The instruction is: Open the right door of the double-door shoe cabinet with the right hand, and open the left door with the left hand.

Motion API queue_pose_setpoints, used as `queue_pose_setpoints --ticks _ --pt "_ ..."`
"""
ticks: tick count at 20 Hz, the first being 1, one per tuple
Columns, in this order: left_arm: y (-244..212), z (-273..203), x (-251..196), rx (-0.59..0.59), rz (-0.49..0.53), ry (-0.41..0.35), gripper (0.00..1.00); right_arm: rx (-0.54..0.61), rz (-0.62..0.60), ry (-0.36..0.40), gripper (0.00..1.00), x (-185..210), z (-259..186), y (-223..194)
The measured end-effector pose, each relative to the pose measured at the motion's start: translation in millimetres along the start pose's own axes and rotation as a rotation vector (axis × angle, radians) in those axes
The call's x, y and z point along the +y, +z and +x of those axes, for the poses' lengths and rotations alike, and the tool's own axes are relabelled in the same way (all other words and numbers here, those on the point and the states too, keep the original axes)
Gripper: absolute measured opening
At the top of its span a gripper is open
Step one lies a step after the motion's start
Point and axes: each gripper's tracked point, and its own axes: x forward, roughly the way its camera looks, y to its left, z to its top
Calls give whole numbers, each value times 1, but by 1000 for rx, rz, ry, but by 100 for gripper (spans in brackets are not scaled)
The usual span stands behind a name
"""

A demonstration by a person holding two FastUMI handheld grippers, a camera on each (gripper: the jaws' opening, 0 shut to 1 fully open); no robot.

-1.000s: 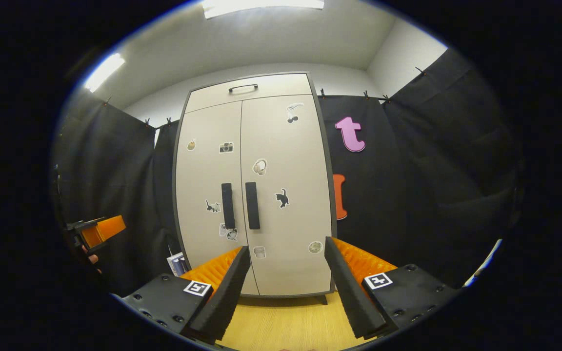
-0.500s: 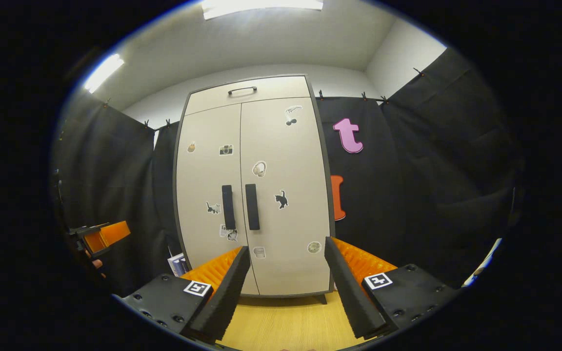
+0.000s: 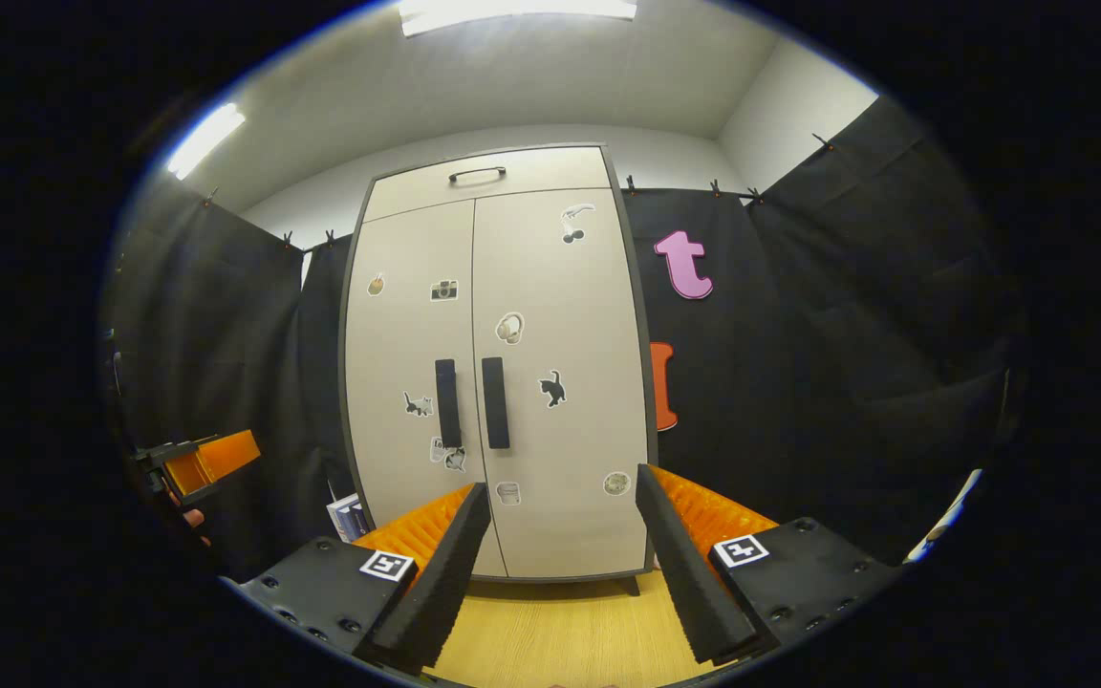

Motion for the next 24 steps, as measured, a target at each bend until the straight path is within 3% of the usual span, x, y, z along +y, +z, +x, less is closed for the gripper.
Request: queue_pose_setpoints --ticks 3,7,14,19,20,21,24 --pt "-3 4 0 -7 2 12 94 -8 -20 8 98 5 22 12" --pt "-8 12 0 8 1 64 94 -33 -32 87 98 23 67 34" --pt "-7 18 5 -21 18 226 94 -87 -26 195 98 46 179 65" --pt "-20 14 5 -9 56 359 94 -47 -41 231 98 60 255 48" --pt "-22 17 5 -9 55 364 94 -34 -54 223 98 63 266 39" --pt "-26 21 3 -4 52 353 94 -17 -67 215 87 65 276 30" --pt "-37 40 5 3 49 282 94 50 -70 201 88 76 295 1"
